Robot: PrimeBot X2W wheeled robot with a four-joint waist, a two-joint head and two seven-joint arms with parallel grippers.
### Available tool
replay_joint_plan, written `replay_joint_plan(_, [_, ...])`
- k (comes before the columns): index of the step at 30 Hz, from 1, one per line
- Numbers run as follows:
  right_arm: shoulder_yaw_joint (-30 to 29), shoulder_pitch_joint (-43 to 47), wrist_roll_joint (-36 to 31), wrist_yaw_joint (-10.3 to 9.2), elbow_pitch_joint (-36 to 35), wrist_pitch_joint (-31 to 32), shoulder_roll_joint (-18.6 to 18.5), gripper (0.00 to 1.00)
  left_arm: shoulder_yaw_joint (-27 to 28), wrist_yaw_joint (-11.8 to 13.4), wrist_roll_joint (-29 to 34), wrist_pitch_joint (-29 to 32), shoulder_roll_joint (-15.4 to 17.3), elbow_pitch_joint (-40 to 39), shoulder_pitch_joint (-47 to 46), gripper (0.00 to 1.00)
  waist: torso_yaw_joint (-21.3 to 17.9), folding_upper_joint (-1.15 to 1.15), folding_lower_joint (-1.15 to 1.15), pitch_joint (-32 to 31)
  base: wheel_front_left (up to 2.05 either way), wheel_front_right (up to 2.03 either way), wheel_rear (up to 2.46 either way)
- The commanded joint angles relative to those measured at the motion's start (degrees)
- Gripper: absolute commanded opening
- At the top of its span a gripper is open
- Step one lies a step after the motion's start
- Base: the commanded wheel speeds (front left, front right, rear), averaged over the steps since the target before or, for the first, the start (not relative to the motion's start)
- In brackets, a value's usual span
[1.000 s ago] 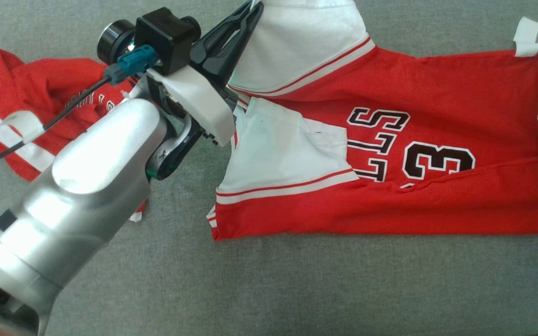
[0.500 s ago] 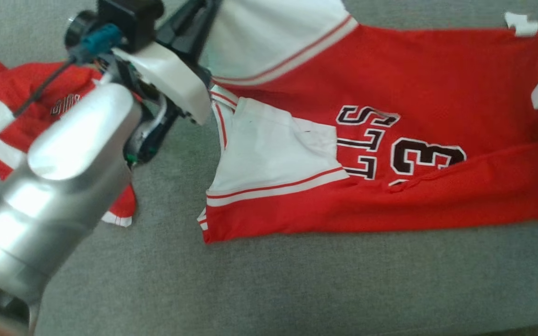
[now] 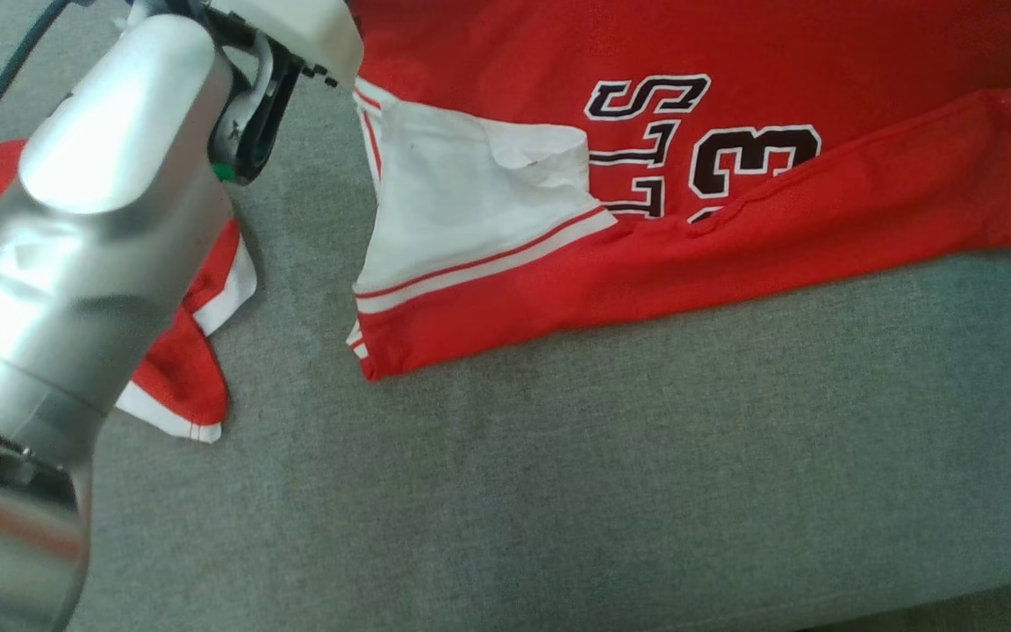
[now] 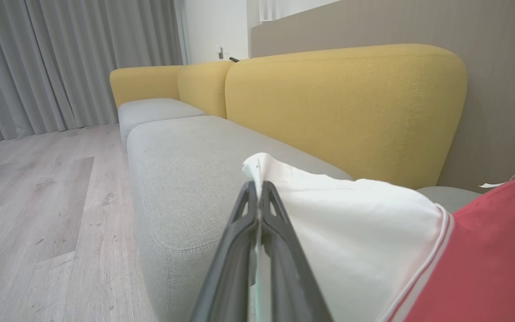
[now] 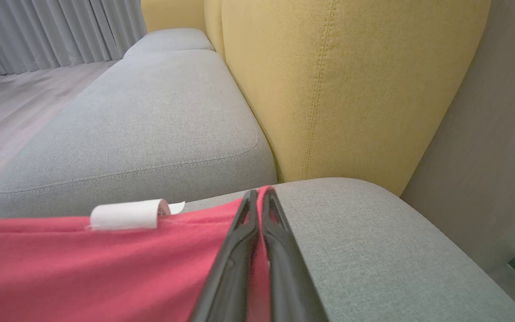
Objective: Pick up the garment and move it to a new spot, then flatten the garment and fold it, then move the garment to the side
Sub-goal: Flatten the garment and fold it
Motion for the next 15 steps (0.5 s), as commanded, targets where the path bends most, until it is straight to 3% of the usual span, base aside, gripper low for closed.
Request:
replay_joint_plan(1, [0.9, -1.5, 0.8, -0.05, -1.4, -1.0, -0.9, 0.0, 2.2, -0.7, 0.2, -0.9, 1.2, 0.3, -3.2, 0.0, 0.0, 0.0, 0.0, -0.2, 0.0, 0.0, 0.0])
replay_joint_plan(9, [2.7, 1.0, 6.2, -0.05, 0.5, -1.2, -1.5, 0.0, 0.2, -4.4, -0.1, -2.4, -0.6, 4.9, -0.8, 0.0, 1.3, 0.0, 0.0, -2.0, 0.0, 0.0, 0.0])
replay_joint_plan(15, [6.4, 5.3, 10.1, -0.05, 0.2, 1.1, -4.5, 0.0, -2.1, -6.7, -1.2, -0.8, -0.2, 3.6, 2.9, 0.0, 2.9, 0.0, 0.0, -4.1, 0.0, 0.0, 0.0])
